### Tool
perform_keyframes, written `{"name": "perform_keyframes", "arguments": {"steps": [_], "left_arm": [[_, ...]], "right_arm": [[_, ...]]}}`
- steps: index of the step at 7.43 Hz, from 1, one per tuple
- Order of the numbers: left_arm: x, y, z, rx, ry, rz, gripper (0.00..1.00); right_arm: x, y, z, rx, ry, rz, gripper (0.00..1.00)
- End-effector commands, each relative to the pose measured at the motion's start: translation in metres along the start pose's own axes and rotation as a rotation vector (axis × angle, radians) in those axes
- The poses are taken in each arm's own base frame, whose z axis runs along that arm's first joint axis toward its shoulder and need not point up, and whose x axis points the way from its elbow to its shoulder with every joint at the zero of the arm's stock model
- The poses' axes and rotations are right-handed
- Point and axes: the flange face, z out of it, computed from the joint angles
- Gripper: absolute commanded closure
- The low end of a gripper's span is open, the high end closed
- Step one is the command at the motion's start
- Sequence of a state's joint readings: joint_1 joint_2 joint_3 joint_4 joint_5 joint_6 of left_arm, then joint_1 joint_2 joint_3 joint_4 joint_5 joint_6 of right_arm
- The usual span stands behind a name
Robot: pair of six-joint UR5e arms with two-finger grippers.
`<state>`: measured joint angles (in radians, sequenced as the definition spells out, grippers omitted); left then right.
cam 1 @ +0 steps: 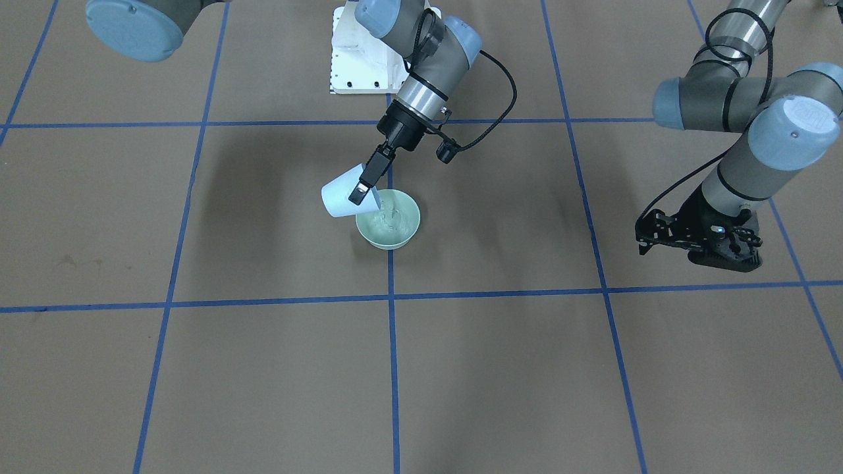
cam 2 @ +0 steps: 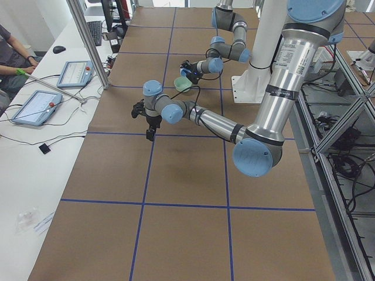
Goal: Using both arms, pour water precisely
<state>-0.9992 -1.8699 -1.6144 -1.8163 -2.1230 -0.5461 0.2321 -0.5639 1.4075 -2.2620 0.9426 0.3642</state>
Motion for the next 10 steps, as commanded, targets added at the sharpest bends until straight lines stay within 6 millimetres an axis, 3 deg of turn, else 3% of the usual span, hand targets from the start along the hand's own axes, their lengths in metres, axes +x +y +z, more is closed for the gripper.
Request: {"name": "perform_keyframes", "arguments": {"steps": [1,3,6,8,10], "left_arm": [[0.001,-0.001,-0.001,0.001,0.001,0.002,0.00],[0.004,-0.002,-0.003,0.006,0.004,0.003,0.00],[0.006,-0.003,-0.005,0.010,0.007,0.000,0.00],[0.009,-0.004,-0.008,0.017,0.011,-0.030,0.00],[0.010,-0.004,-0.009,0.018,0.012,-0.031,0.00]], "right_arm": [[0.030,0.019,-0.017,0.068,-0.028,0.103,0.88],[0.061,0.064,-0.013,0.149,-0.101,0.304,0.88],[0.109,0.150,0.027,0.282,-0.346,0.605,0.88],[0.141,0.206,0.082,0.321,-0.420,0.742,0.87],[0.155,0.272,0.160,0.379,-0.521,0.876,0.87]]}}
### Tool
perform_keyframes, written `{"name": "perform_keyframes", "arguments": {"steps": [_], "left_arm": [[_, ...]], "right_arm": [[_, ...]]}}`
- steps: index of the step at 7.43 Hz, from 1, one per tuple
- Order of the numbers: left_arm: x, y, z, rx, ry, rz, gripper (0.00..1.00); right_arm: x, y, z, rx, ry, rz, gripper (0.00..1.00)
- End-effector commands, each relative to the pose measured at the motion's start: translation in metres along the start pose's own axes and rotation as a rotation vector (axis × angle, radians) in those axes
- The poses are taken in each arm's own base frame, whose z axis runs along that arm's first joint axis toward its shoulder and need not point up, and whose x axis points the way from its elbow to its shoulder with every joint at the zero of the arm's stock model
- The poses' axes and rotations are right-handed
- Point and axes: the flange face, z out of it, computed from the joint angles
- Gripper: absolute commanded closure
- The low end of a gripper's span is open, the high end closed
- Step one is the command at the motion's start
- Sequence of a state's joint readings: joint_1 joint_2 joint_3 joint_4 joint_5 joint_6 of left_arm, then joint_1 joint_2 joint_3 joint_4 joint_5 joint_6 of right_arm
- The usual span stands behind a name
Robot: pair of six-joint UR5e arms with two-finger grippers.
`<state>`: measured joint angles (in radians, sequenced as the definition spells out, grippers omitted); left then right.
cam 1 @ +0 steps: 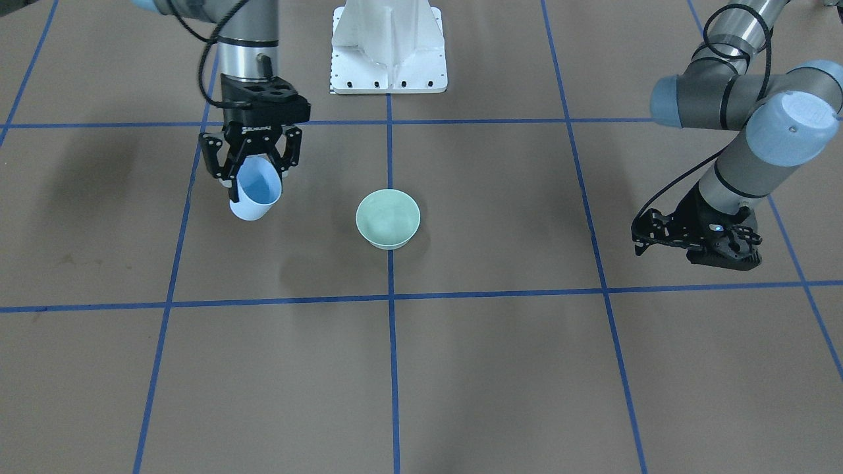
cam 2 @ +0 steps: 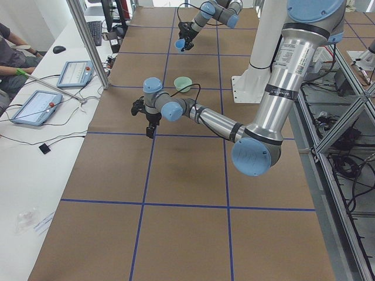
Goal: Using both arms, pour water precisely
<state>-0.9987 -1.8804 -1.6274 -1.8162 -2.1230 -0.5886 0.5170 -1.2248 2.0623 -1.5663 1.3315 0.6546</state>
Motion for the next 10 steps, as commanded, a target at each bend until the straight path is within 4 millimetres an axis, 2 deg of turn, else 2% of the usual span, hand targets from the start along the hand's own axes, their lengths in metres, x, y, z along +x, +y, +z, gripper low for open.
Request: {"name": "perform_keyframes", "arguments": {"steps": [1,3,5,7,8,10], "left_arm": [[0.001,0.000,-0.002,0.002,0.002,0.000,0.00],[0.003,0.000,-0.003,0.006,0.004,0.001,0.00],[0.002,0.000,-0.004,0.007,0.003,0.000,0.00],[0.003,-0.001,-0.006,0.010,0.006,0.002,0.00],[0.002,0.000,-0.005,0.008,0.004,0.000,0.00],[0.004,0.000,-0.006,0.010,0.006,0.002,0.00]], "right_arm": [[0.101,0.048,0.025,0.031,-0.079,0.118,0.86],[0.165,0.098,0.045,0.068,-0.100,0.249,0.86],[0.216,0.165,0.074,0.103,-0.150,0.359,0.85],[0.245,0.199,0.077,0.069,-0.110,0.379,0.80],[0.257,0.210,0.088,0.056,-0.095,0.449,0.78],[0.273,0.244,0.118,0.068,-0.103,0.484,0.77]]}}
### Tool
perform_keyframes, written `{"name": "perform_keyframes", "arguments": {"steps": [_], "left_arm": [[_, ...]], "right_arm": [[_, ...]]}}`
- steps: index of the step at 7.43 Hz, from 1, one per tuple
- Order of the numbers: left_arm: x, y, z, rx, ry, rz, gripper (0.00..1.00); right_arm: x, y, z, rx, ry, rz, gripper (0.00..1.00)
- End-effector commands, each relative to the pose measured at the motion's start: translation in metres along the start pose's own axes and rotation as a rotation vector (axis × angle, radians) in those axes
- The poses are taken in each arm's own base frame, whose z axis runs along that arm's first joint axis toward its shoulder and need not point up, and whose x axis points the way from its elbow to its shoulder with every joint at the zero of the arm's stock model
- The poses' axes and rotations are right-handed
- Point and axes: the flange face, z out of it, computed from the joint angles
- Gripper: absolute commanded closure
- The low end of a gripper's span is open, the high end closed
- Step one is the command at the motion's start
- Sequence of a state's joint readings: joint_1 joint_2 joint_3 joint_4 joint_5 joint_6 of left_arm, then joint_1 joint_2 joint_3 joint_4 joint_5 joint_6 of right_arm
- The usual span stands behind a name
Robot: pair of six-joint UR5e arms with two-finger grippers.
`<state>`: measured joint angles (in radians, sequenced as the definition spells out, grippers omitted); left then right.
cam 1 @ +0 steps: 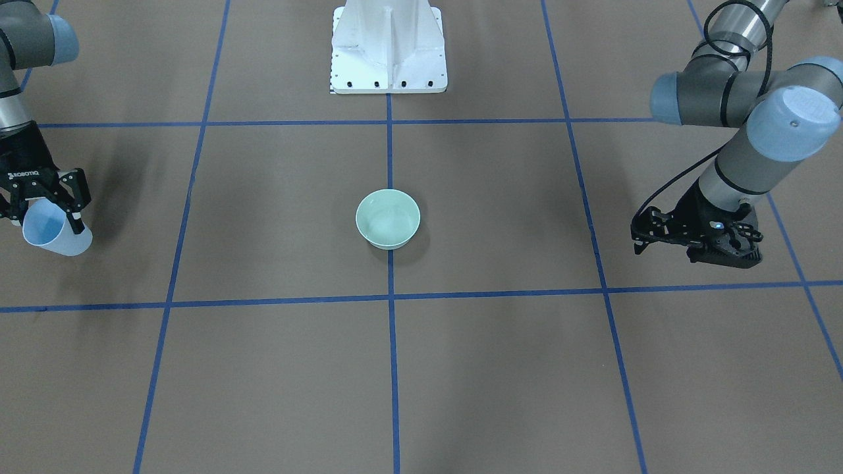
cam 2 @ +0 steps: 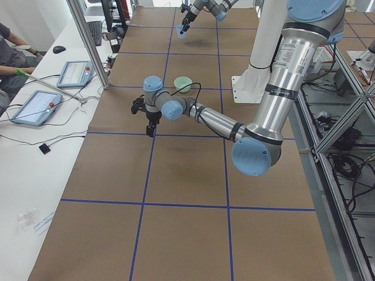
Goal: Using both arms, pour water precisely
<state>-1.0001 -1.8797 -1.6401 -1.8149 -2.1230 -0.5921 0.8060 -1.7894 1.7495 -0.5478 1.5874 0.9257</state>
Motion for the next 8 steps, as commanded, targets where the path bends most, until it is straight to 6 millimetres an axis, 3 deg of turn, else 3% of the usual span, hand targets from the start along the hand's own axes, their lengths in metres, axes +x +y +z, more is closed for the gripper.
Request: {"name": "perform_keyframes", "arguments": {"steps": [1,3,4,6,8], "left_arm": [[0.0013,-0.0004,-0.0014,0.003,0.002,0.000,0.00],[0.0027,-0.0004,-0.0033,0.006,0.004,0.001,0.00],[0.0032,-0.0004,-0.0039,0.007,0.005,-0.009,0.00],[0.0032,-0.0004,-0.0039,0.007,0.005,-0.009,0.00],[0.0053,0.0001,-0.0051,0.007,0.008,-0.018,0.00]], "right_arm": [[0.0316,0.0215,0.0227,0.018,-0.006,0.023,0.69],[0.0375,0.0267,0.0288,0.015,-0.004,0.022,0.55],[0.0386,0.0275,0.0295,0.014,-0.002,0.022,0.29],[0.0389,0.0281,0.0298,0.011,-0.004,0.022,0.01],[0.0377,0.0274,0.0290,0.012,-0.007,0.020,0.01]]}}
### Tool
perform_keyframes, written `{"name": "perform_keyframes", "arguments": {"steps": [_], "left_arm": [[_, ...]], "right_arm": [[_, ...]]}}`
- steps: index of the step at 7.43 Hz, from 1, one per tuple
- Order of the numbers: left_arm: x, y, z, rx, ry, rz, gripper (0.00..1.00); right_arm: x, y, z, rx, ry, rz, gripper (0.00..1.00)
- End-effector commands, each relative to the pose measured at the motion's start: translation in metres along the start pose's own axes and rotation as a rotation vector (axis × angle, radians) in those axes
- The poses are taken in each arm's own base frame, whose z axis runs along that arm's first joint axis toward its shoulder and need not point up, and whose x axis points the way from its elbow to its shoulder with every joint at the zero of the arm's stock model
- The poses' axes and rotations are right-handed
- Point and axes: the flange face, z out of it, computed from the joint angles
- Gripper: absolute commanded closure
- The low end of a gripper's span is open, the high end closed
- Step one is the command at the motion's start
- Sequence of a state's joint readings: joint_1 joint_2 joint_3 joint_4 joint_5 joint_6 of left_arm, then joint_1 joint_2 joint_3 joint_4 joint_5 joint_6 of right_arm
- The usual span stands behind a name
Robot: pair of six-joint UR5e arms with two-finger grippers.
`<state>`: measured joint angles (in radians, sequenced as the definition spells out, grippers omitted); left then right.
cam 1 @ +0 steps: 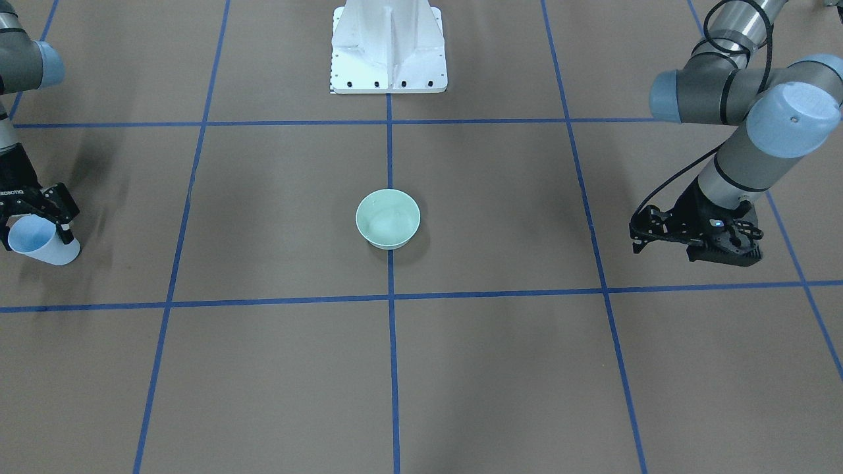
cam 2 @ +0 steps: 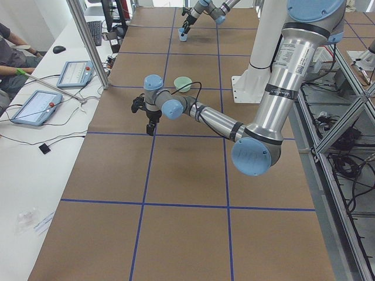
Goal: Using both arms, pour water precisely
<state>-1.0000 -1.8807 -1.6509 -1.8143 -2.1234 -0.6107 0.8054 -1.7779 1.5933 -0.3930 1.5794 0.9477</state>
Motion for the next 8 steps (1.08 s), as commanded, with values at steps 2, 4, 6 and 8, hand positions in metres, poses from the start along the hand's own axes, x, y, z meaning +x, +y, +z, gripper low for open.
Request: {"name": "perform_keyframes", "arguments": {"steps": [2,4,6,8], "left_arm": [[0.008,0.000,0.000,-0.001,0.006,-0.037,0.00],[0.066,-0.012,0.000,0.004,0.053,-0.157,0.00],[0.125,-0.008,0.010,-0.017,0.088,-0.201,0.00],[0.223,0.001,0.011,-0.029,0.143,-0.273,0.00]], "right_arm": [[-0.003,-0.003,-0.005,0.003,-0.012,0.001,0.01],[0.020,-0.032,-0.021,-0.024,-0.042,0.045,0.01],[0.037,-0.049,-0.031,-0.013,-0.040,0.036,0.01],[0.018,-0.130,-0.050,-0.069,-0.052,0.098,0.01]]}}
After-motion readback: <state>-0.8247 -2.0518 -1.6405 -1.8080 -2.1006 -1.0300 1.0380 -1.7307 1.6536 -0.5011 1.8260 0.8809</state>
